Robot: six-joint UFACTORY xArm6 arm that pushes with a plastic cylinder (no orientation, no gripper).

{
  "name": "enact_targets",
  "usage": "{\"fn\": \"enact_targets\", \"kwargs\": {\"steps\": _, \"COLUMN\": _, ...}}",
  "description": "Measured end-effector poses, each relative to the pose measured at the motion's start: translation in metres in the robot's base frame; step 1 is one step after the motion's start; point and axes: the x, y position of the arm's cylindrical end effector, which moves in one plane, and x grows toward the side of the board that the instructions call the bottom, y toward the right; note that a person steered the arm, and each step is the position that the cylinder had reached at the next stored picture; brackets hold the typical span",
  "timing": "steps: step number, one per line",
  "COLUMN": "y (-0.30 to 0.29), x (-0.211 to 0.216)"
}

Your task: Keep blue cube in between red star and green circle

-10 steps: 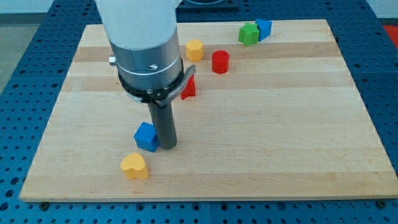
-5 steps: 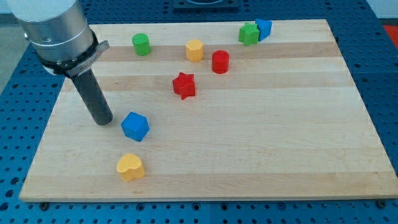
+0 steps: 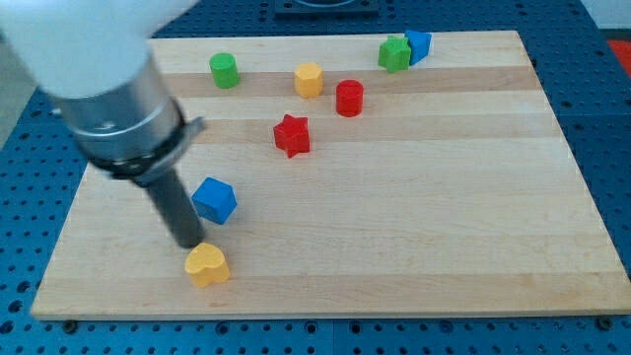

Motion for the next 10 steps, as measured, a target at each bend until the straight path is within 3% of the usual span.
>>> {"fn": "enact_targets", "kwargs": {"steps": 2, "y": 0.021, "x": -0.090}}
{"fn": "enact_targets", "kwargs": {"steps": 4, "y": 0.019, "x": -0.106}}
{"fn": "enact_targets", "kwargs": {"steps": 5, "y": 0.013, "x": -0.140}}
{"fn": "enact_targets", "kwargs": {"steps": 6, "y": 0.014, "x": -0.138}}
{"fn": "enact_targets", "kwargs": {"steps": 7, "y": 0.016, "x": -0.106}}
{"fn": "enact_targets", "kwargs": {"steps": 8, "y": -0.025, "x": -0.096}}
{"fn": "enact_targets", "kwargs": {"steps": 9, "y": -0.045, "x": -0.115}}
{"fn": "enact_targets", "kwargs": {"steps": 10, "y": -0.012, "x": -0.147}}
